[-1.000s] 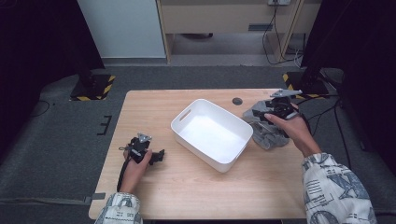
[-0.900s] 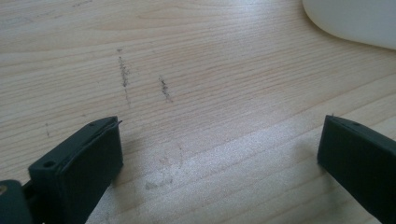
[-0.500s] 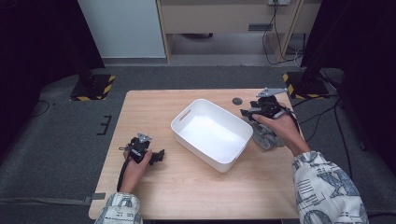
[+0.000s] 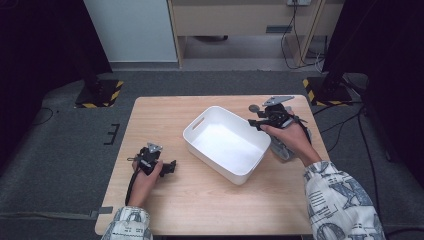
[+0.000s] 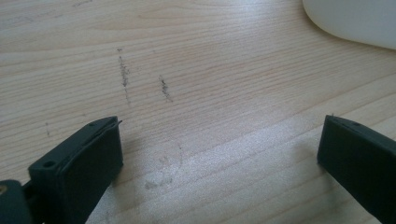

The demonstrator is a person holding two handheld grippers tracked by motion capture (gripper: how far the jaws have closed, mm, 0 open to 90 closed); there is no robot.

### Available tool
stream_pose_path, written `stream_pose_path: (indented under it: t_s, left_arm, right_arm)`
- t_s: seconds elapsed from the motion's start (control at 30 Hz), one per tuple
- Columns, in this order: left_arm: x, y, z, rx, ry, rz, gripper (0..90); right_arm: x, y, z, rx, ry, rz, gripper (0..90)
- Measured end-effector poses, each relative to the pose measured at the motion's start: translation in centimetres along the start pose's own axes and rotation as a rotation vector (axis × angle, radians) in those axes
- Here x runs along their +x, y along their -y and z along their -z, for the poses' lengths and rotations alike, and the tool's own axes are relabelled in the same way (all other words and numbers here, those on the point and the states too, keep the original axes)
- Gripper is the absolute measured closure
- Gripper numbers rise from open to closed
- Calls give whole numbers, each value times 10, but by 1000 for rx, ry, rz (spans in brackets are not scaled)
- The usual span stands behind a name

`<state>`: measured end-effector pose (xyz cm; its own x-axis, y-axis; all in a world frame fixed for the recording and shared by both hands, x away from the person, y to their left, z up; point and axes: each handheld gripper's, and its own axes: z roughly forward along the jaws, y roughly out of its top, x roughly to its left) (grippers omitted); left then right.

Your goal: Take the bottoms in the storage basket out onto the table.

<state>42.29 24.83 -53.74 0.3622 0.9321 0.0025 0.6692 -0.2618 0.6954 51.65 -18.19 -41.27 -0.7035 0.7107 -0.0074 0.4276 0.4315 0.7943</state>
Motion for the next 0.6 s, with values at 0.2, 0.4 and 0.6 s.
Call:
stream_pose_path:
  t_s: [0.2, 0.4, 0.6]
  left_arm:
    - [0, 0, 0, 0, 0, 0, 0]
    - [0, 0, 0, 0, 0, 0, 0]
    - [0, 0, 0, 0, 0, 0, 0]
  right_arm:
    - [4, 0, -7, 15, -13, 5, 400]
    - [7, 1, -15, 40, -10, 23, 411]
    - [9, 3, -20, 56, -30, 37, 477]
